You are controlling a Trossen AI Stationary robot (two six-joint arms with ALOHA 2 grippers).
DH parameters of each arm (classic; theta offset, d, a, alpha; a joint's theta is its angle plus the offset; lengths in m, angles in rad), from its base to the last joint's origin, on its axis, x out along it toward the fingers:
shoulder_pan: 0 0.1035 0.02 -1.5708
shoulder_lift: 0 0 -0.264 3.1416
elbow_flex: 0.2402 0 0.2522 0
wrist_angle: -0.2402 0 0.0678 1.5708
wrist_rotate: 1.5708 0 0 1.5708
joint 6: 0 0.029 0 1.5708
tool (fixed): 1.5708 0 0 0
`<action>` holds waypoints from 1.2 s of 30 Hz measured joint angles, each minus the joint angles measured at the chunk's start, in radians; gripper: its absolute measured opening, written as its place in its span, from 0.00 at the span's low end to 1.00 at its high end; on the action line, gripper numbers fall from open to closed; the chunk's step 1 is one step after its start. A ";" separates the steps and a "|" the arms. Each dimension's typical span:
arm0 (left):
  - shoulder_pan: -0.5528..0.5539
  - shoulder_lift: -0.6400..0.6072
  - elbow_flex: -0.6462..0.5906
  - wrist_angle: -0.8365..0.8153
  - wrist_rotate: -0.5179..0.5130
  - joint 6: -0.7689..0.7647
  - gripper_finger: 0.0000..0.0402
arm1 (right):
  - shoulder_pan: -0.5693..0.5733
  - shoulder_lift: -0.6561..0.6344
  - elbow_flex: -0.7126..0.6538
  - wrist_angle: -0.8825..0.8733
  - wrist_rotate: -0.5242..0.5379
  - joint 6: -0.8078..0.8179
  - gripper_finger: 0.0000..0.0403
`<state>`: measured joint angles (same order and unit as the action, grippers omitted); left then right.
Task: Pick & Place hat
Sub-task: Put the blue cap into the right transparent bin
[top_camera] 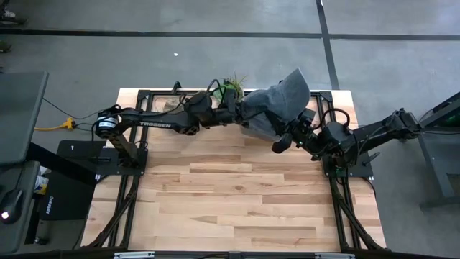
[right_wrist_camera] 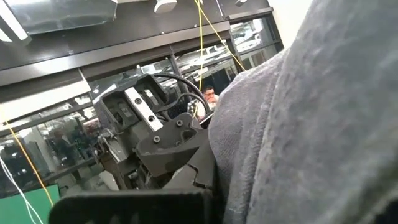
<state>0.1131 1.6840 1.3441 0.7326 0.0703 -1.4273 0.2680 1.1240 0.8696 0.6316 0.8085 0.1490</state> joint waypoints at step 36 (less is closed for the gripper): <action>0.043 -0.063 -0.001 -0.077 0.006 0.090 0.00 | 0.085 -0.077 -0.001 -0.383 0.016 0.245 0.34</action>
<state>0.1564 1.6213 1.3434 0.6553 0.0766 -1.3371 0.3529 1.0475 0.8688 0.2489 0.8250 0.3943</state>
